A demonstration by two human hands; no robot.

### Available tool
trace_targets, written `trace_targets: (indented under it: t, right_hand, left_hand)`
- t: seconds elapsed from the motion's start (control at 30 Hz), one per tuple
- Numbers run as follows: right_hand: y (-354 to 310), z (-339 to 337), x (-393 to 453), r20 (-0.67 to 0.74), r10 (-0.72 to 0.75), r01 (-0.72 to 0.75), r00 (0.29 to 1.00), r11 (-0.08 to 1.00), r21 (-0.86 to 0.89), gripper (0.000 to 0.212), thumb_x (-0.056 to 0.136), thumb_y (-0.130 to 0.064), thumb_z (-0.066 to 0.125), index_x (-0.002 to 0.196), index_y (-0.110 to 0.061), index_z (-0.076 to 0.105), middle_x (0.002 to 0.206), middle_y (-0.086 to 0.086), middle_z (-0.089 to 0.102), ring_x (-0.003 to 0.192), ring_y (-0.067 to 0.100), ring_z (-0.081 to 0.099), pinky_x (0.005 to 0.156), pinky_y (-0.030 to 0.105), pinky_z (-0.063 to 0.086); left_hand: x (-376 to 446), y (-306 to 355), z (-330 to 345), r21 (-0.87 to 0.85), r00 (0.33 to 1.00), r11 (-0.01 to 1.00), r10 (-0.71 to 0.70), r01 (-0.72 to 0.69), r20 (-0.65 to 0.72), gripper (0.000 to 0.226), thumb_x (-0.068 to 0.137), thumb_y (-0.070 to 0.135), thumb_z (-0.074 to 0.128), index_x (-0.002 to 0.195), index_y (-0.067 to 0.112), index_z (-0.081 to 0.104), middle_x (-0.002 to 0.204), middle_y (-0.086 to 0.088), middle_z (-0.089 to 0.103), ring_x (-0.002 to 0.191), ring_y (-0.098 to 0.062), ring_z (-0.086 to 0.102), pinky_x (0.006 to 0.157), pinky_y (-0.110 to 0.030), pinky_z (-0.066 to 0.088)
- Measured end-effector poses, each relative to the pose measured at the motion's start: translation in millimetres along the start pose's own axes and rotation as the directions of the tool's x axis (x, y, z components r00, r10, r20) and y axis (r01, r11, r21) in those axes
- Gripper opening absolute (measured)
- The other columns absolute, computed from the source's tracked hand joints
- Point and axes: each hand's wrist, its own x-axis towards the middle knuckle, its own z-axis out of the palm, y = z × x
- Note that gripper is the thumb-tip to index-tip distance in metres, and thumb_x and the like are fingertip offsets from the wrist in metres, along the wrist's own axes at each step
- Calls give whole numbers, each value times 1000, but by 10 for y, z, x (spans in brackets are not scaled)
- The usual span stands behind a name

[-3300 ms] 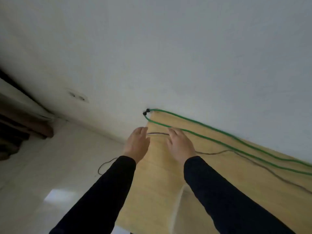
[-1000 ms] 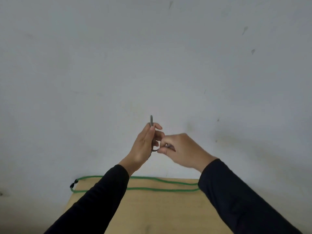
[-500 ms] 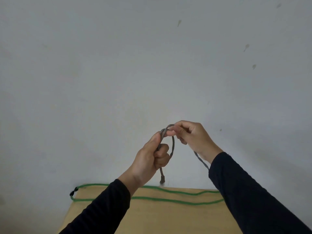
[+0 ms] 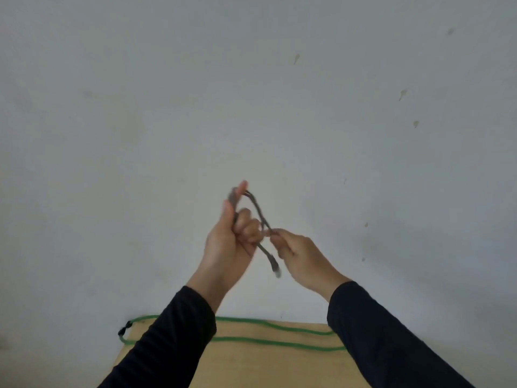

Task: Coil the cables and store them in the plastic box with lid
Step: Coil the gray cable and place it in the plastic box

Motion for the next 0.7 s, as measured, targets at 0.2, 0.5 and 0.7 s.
trace_targets:
  t: [0.2,0.5,0.7]
  right_hand:
    - [-16,278,-336,253,-101,165,962,955,-246,37,100,-29,35,135,-21,44,104,1,68,86,-2,62,78,22,49]
    - [-344,-156,-160,26,-343,342,939,926,-157,19,90,-23,57,103,-16,69,99,0,72,85,-3,62,78,13,48]
    - [-372,-421,-35,-70,-152,155,986,987,38,12,84,-16,66,92,-22,73,86,-6,69,74,5,60,67,10,44]
  left_hand:
    - [288,417,-204,14,940,971,236,-240,-248,34,101,38,22,119,34,50,51,10,33,47,-6,31,53,-16,36]
    - [-56,-9,-444,861,979,476,168,-179,111,27,100,38,27,114,43,50,62,2,43,55,-8,39,58,-21,35]
    - [-450,-341,-295,815,984,579,-133,-20,118,37,92,49,28,110,39,59,67,5,52,62,-15,38,60,-29,32]
